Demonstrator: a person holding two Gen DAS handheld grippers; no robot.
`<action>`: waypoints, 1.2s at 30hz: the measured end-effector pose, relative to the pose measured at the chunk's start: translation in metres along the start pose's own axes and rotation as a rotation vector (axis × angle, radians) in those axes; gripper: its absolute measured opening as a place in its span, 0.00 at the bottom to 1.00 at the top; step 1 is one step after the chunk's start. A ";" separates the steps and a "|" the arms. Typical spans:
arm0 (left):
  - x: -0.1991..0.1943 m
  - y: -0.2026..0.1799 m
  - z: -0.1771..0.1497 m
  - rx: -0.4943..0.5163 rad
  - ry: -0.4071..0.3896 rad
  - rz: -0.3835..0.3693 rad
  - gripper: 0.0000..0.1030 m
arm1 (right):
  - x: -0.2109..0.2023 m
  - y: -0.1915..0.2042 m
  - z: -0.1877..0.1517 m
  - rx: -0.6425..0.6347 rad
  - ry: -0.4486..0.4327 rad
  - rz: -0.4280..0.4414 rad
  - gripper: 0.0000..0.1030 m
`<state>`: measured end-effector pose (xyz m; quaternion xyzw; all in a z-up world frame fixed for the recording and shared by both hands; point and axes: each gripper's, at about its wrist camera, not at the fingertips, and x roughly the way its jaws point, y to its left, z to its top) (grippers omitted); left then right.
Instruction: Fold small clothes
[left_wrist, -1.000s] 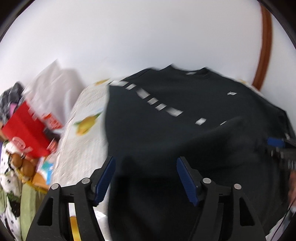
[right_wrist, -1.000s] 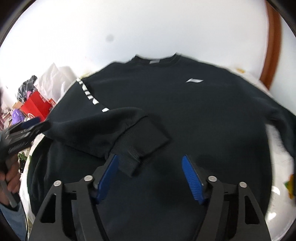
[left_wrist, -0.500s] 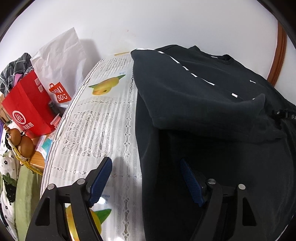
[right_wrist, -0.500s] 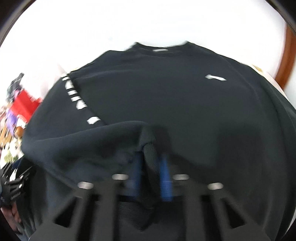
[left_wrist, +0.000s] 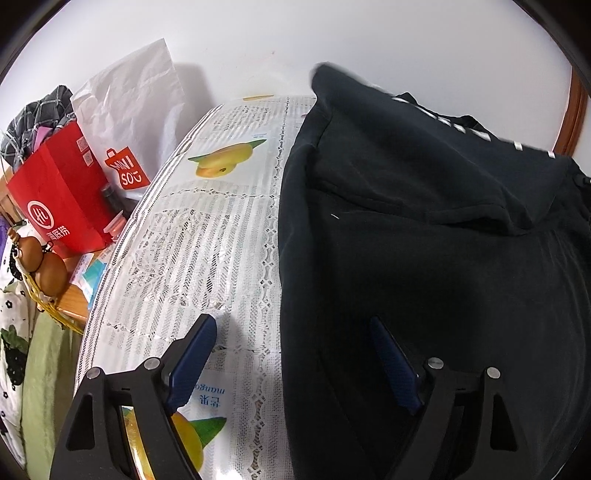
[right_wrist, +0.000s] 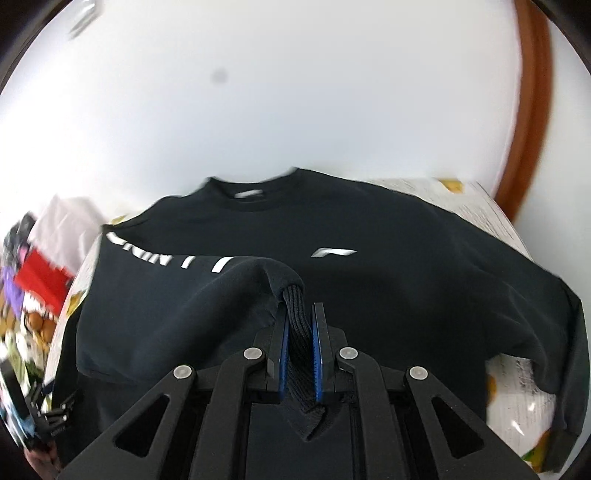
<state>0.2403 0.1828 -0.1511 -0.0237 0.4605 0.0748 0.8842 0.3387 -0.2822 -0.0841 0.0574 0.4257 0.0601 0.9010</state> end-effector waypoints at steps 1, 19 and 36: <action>0.000 0.001 0.000 -0.002 0.002 0.001 0.82 | -0.001 -0.010 0.001 0.015 0.003 -0.012 0.10; -0.009 -0.008 -0.004 0.029 0.026 0.029 0.81 | 0.039 -0.074 -0.059 0.108 0.181 0.014 0.49; -0.016 -0.012 -0.006 0.047 0.036 0.049 0.81 | -0.026 -0.082 -0.053 0.100 -0.037 0.053 0.06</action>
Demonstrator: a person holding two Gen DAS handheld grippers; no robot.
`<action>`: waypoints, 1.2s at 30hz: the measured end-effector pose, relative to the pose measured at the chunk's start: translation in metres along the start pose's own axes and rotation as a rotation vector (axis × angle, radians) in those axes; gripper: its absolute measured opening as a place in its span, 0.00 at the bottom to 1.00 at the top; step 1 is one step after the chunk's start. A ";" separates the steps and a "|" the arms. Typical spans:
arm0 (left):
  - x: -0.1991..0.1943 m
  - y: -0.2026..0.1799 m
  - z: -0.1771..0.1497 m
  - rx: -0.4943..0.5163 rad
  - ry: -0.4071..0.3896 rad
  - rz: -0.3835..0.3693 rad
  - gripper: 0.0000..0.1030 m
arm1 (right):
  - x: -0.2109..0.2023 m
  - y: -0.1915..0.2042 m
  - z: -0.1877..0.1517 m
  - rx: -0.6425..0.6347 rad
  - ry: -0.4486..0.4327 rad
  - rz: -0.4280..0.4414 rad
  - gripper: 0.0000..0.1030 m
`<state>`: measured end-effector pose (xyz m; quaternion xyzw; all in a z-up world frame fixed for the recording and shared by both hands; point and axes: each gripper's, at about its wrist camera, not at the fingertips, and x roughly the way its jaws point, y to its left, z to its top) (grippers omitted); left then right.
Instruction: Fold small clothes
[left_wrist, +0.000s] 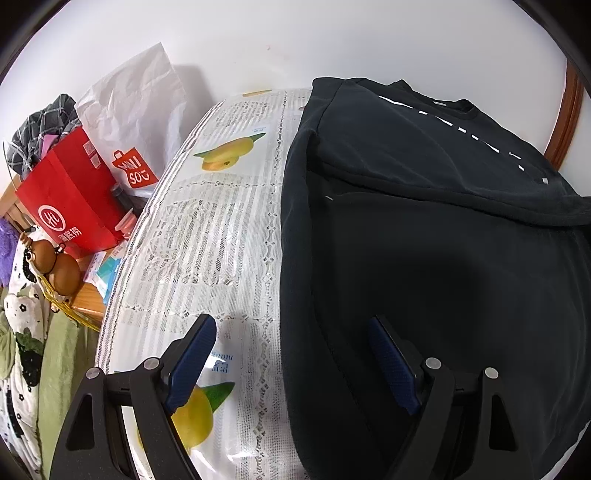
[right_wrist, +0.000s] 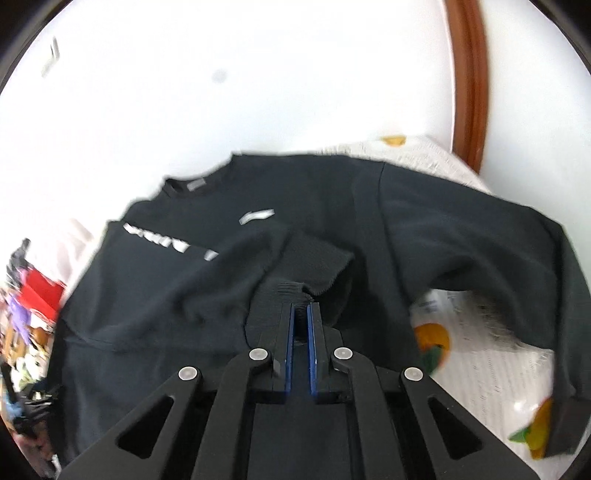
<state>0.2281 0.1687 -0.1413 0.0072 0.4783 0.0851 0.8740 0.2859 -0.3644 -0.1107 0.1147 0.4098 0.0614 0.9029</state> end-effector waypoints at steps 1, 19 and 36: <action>-0.001 -0.001 0.000 0.002 -0.003 0.000 0.81 | -0.008 -0.002 -0.001 0.006 0.001 0.005 0.06; -0.011 0.012 -0.010 -0.020 -0.021 -0.015 0.79 | -0.003 -0.015 -0.068 -0.075 0.167 -0.212 0.29; -0.034 -0.012 -0.017 0.013 -0.071 -0.032 0.79 | -0.114 -0.114 -0.107 0.044 -0.025 -0.439 0.50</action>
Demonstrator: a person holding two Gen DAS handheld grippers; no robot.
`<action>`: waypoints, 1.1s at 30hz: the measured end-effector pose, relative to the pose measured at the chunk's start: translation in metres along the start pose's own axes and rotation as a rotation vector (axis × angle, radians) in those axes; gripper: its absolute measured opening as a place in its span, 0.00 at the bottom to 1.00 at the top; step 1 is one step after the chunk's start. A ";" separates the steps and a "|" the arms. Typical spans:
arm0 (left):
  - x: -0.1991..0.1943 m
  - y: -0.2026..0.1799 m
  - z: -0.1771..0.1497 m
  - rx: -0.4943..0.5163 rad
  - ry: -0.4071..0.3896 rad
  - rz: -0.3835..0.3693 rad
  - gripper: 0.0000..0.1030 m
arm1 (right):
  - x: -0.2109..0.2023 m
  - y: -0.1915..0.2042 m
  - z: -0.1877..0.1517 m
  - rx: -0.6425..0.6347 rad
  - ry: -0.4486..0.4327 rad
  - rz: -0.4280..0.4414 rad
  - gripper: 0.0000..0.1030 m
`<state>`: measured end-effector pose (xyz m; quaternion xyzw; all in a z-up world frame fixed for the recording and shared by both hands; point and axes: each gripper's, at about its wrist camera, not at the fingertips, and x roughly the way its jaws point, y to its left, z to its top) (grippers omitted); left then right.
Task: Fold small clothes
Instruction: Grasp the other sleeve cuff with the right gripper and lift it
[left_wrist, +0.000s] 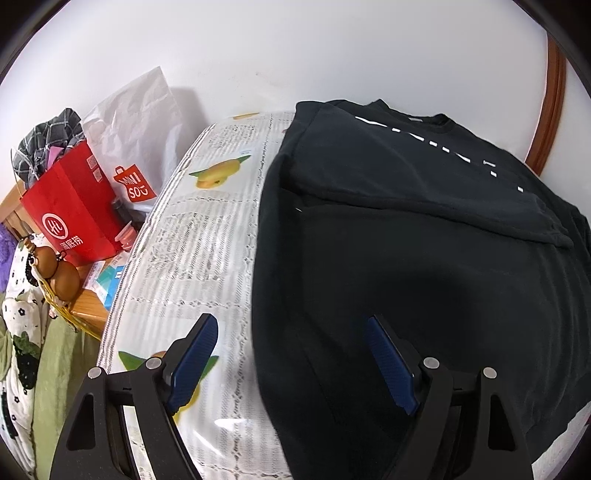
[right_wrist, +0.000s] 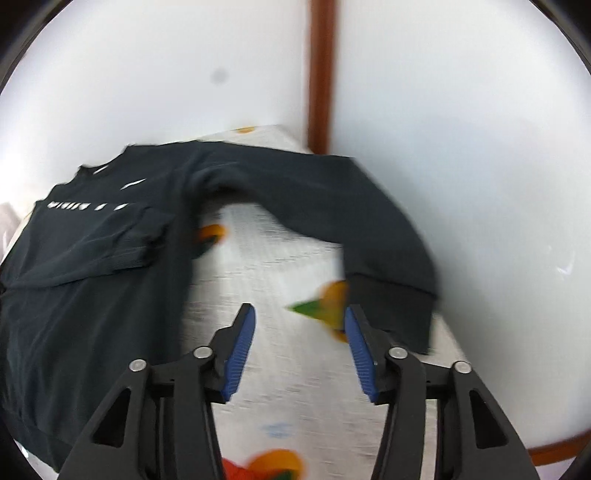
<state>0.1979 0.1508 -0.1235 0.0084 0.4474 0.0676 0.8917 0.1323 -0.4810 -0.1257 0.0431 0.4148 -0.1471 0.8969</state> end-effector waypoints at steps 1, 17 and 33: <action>0.002 -0.002 -0.001 0.003 0.005 0.003 0.79 | 0.002 -0.008 -0.002 -0.001 0.002 -0.008 0.50; 0.016 -0.007 -0.005 -0.040 0.055 0.017 0.79 | 0.074 -0.013 0.001 -0.042 0.071 -0.039 0.53; 0.009 0.014 -0.006 -0.052 0.032 -0.047 0.77 | 0.035 0.007 0.028 -0.072 -0.010 -0.088 0.05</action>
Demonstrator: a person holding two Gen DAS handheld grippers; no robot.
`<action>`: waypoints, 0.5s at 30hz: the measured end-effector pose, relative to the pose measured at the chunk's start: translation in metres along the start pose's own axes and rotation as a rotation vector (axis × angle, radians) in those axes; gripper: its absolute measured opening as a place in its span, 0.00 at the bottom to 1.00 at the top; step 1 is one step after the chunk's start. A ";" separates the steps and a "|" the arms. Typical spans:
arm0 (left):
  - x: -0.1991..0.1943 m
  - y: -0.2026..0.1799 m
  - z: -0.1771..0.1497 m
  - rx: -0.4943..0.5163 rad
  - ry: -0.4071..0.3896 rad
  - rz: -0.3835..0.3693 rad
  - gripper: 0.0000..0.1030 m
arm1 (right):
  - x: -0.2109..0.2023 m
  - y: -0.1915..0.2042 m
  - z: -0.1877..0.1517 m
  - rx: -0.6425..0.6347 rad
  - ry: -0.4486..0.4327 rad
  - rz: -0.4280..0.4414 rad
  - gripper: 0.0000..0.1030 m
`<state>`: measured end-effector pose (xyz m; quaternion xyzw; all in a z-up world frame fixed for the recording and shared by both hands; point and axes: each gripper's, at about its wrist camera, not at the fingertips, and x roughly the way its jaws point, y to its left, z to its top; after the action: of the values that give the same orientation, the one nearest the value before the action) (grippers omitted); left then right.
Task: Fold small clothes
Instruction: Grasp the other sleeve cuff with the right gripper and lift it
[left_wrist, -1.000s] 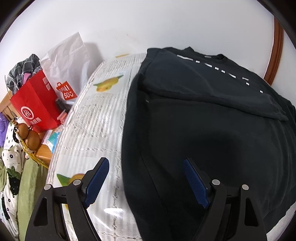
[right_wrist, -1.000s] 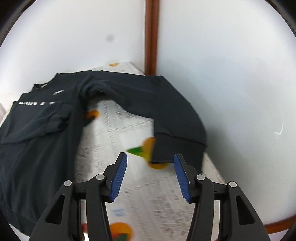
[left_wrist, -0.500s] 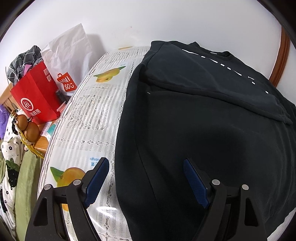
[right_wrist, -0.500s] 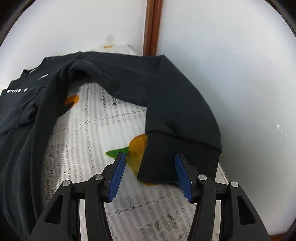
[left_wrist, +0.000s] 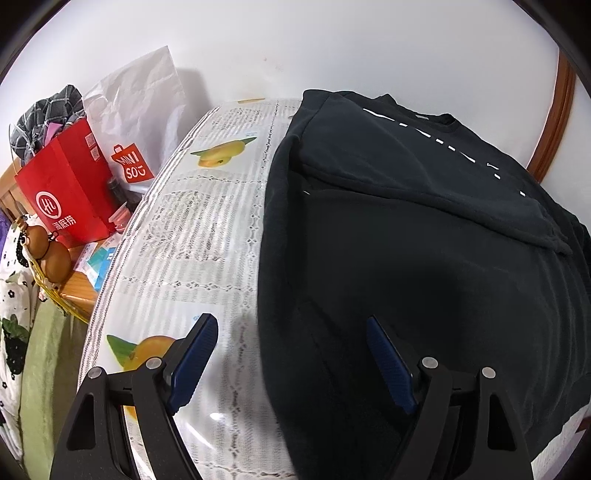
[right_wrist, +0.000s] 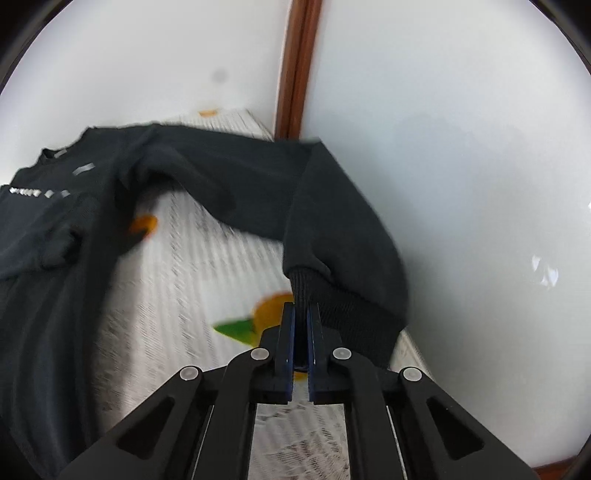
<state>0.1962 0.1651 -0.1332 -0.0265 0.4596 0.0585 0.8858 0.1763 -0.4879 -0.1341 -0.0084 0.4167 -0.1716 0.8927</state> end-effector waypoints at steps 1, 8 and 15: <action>0.000 0.002 -0.001 0.003 -0.002 -0.005 0.77 | -0.009 0.005 0.005 -0.005 -0.014 0.006 0.05; 0.005 0.024 -0.007 -0.020 -0.002 -0.023 0.79 | -0.073 0.096 0.049 -0.096 -0.103 0.140 0.05; 0.010 0.033 -0.012 -0.011 -0.005 -0.053 0.79 | -0.114 0.225 0.077 -0.190 -0.124 0.340 0.05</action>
<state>0.1881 0.1973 -0.1479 -0.0432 0.4560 0.0376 0.8881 0.2334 -0.2507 -0.0350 -0.0328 0.3708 0.0224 0.9279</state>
